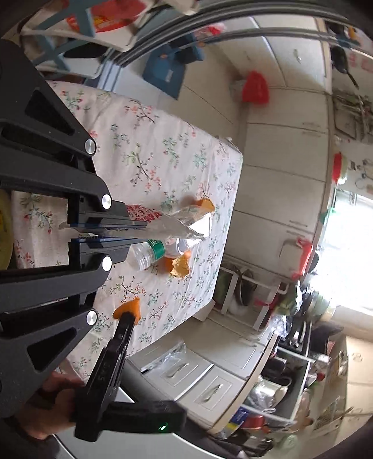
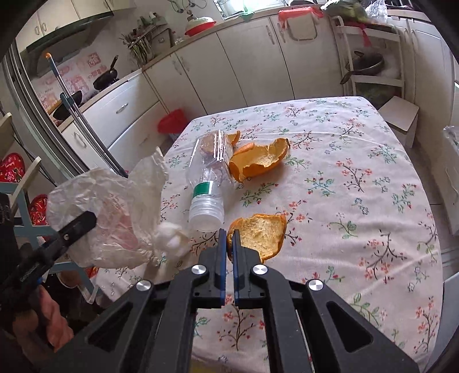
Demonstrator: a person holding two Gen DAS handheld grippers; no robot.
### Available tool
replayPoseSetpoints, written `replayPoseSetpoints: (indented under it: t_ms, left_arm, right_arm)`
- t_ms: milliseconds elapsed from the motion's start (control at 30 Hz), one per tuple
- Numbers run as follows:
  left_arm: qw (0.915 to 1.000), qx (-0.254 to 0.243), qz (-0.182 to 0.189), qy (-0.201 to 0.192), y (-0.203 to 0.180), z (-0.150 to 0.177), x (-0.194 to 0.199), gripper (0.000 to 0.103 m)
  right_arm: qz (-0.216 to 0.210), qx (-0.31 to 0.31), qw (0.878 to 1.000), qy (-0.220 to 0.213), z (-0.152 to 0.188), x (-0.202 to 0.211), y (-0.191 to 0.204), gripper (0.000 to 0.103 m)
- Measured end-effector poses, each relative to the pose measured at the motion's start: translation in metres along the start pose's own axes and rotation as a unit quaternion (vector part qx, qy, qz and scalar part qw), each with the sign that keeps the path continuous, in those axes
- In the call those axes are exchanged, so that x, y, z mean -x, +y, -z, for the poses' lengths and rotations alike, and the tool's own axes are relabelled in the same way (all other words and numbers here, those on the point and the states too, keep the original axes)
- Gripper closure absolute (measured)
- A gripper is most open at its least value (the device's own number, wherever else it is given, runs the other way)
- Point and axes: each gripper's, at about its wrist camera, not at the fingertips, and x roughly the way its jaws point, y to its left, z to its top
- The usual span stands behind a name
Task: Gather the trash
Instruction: 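Carry the plastic bag and orange peel down toward the yellow basin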
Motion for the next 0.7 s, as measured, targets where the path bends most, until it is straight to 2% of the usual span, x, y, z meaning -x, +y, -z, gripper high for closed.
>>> replayPoseSetpoints:
  t_ms: [233,433,700]
  left_arm:
    - [0.9992,0.032,-0.001,-0.023,0.015,0.001,0.02,0.099]
    - [0.9984,0.034,0.007,-0.045,0.015,0.004,0.043,0.099]
    - [0.9982,0.036,0.013,-0.045,0.014,0.025,0.068,0.099]
  right_arm:
    - [-0.011,-0.025,0.999,-0.019,0.012,0.024,-0.01,0.099]
    - [-0.037,-0.04,0.998,-0.045,0.027,0.047,-0.011,0.099]
    - [-0.061,-0.04,0.995,-0.07,0.055,0.073,-0.001,0.099]
